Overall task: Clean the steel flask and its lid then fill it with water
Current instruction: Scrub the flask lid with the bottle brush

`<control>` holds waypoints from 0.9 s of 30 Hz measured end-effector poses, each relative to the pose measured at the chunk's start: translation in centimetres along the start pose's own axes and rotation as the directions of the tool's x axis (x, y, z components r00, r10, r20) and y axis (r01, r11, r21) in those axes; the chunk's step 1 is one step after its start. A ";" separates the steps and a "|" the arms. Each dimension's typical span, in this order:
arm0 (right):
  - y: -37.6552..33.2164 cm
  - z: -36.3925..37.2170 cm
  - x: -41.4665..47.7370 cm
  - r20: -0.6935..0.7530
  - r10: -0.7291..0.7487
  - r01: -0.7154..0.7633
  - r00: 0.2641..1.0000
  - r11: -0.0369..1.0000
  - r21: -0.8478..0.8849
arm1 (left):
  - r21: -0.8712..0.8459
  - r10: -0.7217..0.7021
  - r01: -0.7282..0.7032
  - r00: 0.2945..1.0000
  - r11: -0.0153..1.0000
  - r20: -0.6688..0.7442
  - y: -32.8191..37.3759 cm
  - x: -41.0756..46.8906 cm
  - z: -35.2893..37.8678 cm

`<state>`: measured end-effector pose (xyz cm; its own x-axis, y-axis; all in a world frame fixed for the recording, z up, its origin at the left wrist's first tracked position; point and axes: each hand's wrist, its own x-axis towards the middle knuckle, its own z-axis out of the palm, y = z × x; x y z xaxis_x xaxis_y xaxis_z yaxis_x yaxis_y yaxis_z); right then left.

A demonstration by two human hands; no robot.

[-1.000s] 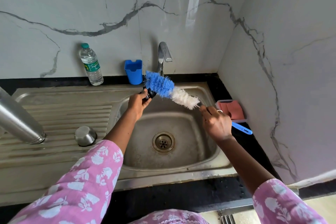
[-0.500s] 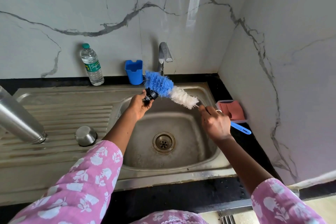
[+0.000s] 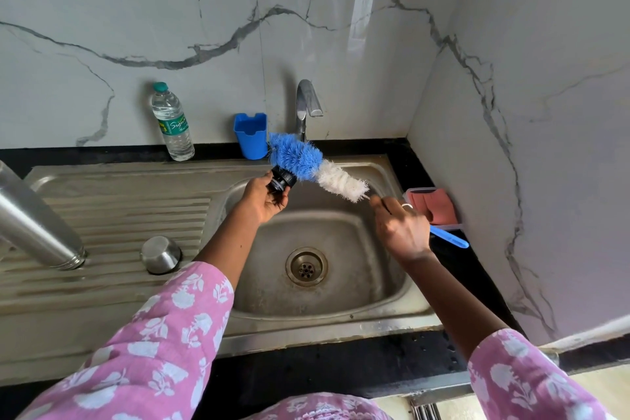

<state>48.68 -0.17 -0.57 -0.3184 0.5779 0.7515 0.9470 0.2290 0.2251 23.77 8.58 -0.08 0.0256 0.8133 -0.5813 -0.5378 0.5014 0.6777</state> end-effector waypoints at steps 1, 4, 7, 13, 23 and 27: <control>-0.2 0.1 0.2 0.006 0.002 -0.001 1.000 1.000 -0.004 | -0.002 0.008 -0.008 1.000 1.000 0.000 0.0 -0.1 0.2; -0.1 -0.1 0.0 0.004 0.000 0.000 1.000 1.000 0.006 | -0.054 0.049 -0.051 0.998 0.997 -0.047 0.7 -0.1 0.3; 0.2 -0.2 -0.6 -0.018 -0.021 0.022 1.000 1.000 0.017 | -0.138 0.061 -0.073 0.994 0.988 -0.088 1.3 0.1 -0.2; 0.5 -0.2 -0.5 -0.015 -0.028 0.028 1.000 1.000 0.013 | -0.152 0.044 -0.051 0.998 0.987 -0.050 0.5 0.2 -0.6; 1.2 -0.1 -1.5 -0.034 -0.071 0.072 0.997 0.997 0.015 | -0.299 0.072 -0.089 0.995 0.950 -0.067 1.0 -0.2 -0.3; 0.9 -0.2 -1.1 -0.025 -0.042 0.043 0.999 0.999 0.010 | -0.276 0.033 -0.025 0.999 0.961 0.027 0.2 -0.7 -0.3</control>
<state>49.87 -0.76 -1.11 -0.3571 0.5480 0.7564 0.9321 0.2614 0.2507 23.40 8.03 0.29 0.0301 0.8370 -0.5463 -0.7501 0.3802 0.5411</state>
